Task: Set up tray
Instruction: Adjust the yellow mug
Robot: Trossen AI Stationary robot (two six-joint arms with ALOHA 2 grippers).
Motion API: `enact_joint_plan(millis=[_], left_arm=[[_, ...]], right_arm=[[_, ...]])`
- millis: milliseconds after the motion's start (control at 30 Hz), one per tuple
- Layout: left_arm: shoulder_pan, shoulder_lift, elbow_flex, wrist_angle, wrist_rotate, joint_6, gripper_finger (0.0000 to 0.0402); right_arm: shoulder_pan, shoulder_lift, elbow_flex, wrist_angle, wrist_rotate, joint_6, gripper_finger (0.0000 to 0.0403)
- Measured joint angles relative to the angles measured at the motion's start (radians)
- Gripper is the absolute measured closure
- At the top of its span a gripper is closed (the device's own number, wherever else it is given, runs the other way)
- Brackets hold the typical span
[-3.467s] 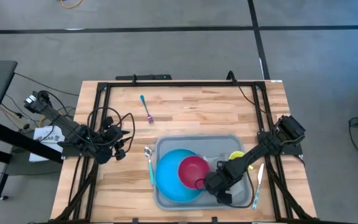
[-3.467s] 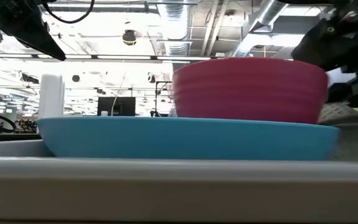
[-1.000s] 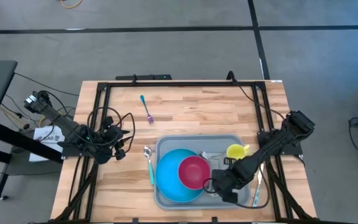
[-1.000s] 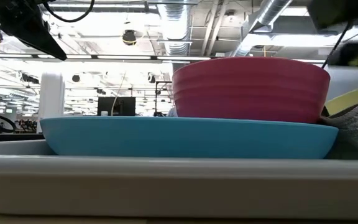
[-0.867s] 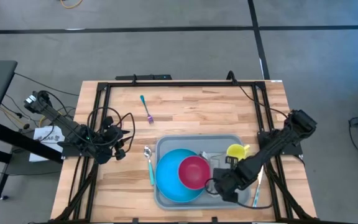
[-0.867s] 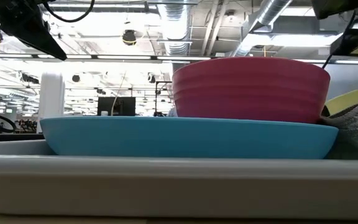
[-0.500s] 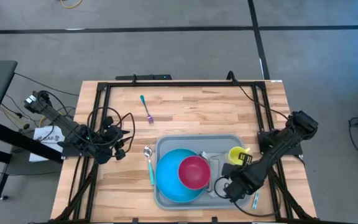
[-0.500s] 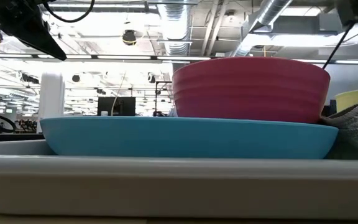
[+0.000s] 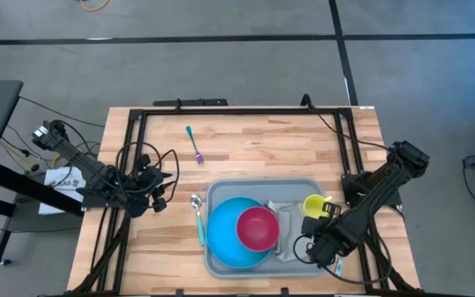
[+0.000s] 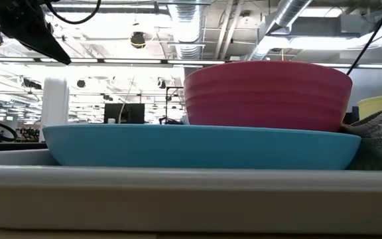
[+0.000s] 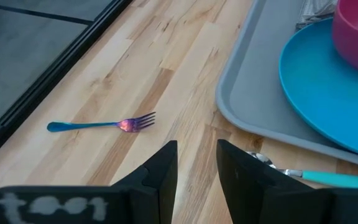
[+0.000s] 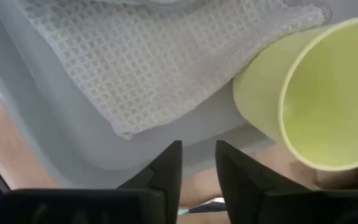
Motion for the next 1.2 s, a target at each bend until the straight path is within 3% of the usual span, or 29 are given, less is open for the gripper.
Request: enact_joint_plan(millis=[300,533,1000,1100,1200], left_arm=[[0.000,0.000,0.000,0.000,-0.006,-0.001,0.0299],[0.000,0.000,0.000,0.000,-0.003,-0.001,0.0299],[0.000,0.000,0.000,0.000,0.001,0.003,0.0299],[0.000,0.000,0.000,0.000,0.001,0.004,0.0299],[0.000,0.000,0.000,0.000,-0.001,0.004,0.0299]], right_arm=[[-0.073,0.000,0.000,-0.111,0.052,-0.101,0.0239],[-0.105,0.000,0.000,-0.137,0.071,-0.153,0.0212],[-0.121,0.028,-0.089,-0.102,0.047,-0.184,0.0218],[-0.131,0.028,-0.100,-0.096,0.048,-0.271,0.0225],[-0.134,0.028,-0.111,-0.091,0.067,-0.380,0.0257]])
